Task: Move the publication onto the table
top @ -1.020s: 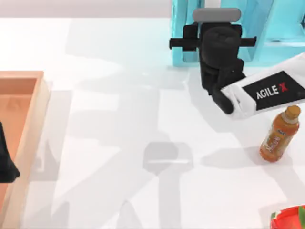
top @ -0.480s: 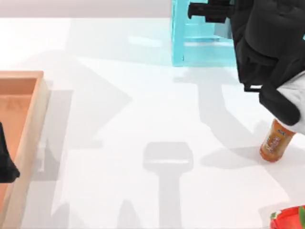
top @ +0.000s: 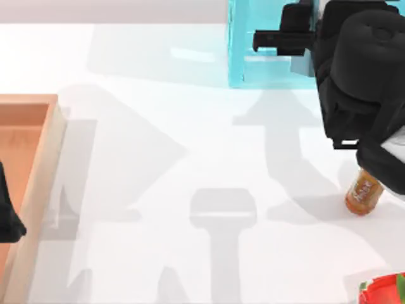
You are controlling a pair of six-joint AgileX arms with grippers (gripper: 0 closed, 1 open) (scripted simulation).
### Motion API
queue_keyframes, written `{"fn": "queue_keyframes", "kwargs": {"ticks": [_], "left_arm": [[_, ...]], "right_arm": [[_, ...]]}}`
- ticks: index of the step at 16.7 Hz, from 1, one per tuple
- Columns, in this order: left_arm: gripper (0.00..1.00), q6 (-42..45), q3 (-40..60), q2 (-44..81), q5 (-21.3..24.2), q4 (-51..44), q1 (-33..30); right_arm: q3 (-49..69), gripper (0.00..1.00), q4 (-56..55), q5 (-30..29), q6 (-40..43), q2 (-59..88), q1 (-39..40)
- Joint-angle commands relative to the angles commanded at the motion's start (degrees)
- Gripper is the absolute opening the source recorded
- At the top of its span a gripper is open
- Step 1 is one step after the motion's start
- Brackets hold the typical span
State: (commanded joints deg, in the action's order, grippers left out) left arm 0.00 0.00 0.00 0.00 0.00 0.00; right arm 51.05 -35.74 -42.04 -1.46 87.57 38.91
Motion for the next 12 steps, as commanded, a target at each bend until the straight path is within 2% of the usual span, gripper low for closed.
{"fn": "queue_keyframes", "kwargs": {"ticks": [3, 6, 12], "left_arm": [[1.0, 0.0, 0.0, 0.0, 0.0, 0.0, 0.0], [1.0, 0.0, 0.0, 0.0, 0.0, 0.0, 0.0], [1.0, 0.0, 0.0, 0.0, 0.0, 0.0, 0.0]], "right_arm": [[0.33, 0.0, 0.04, -0.53, 2.06, 1.07, 1.48], [1.07, 0.0, 0.48, -2.33, 9.59, 4.63, 6.36], [1.64, 0.0, 3.32, -8.21, 38.62, 14.77, 20.28]]}}
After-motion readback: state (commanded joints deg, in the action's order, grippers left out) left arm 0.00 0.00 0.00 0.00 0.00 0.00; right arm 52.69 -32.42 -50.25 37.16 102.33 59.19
